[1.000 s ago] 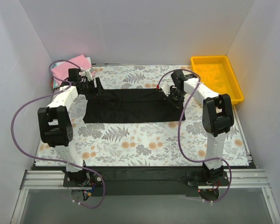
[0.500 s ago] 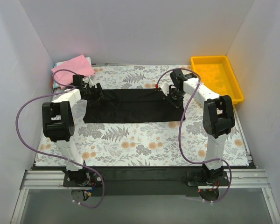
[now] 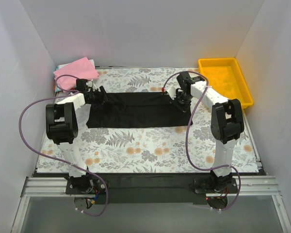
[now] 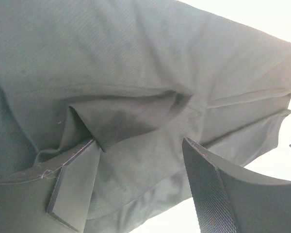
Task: Fold and stack the t-shirts
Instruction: Fold the tshirt
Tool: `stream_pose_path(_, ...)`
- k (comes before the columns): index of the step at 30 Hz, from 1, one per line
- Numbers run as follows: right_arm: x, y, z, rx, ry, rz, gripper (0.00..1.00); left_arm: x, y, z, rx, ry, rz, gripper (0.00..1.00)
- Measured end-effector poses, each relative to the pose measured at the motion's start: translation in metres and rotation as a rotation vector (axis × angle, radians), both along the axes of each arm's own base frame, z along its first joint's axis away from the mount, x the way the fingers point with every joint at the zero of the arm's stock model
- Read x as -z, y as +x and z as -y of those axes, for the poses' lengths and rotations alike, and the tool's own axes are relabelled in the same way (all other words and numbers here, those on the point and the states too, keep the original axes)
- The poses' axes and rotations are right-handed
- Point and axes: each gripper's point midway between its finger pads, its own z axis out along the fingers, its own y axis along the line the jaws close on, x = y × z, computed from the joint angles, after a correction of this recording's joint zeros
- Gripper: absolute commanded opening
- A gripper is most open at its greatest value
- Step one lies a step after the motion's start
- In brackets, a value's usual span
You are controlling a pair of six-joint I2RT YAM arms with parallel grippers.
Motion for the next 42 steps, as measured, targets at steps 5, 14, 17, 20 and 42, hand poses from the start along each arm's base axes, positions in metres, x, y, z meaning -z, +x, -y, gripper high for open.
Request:
stream_pose_path(5,0.000,0.000,0.001,0.000,-0.004,0.001,0.19,-0.013,0.010,0.007,0.006,-0.052,0.039,0.67)
stream_pose_path(14,0.000,0.000,0.001,0.002,-0.007,0.000,0.19,-0.051,0.055,0.011,0.001,-0.102,0.175,0.66)
stream_pose_path(17,-0.008,0.009,-0.002,0.003,-0.002,0.014,0.19,-0.053,0.060,0.008,0.001,-0.077,0.196,0.62)
stream_pose_path(20,-0.025,0.033,-0.010,0.004,0.017,0.082,0.18,-0.056,0.053,0.001,0.024,-0.012,0.211,0.48)
stream_pose_path(42,0.043,0.075,0.002,0.063,-0.129,0.104,0.15,0.024,-0.096,-0.029,0.305,0.348,-0.172,0.22)
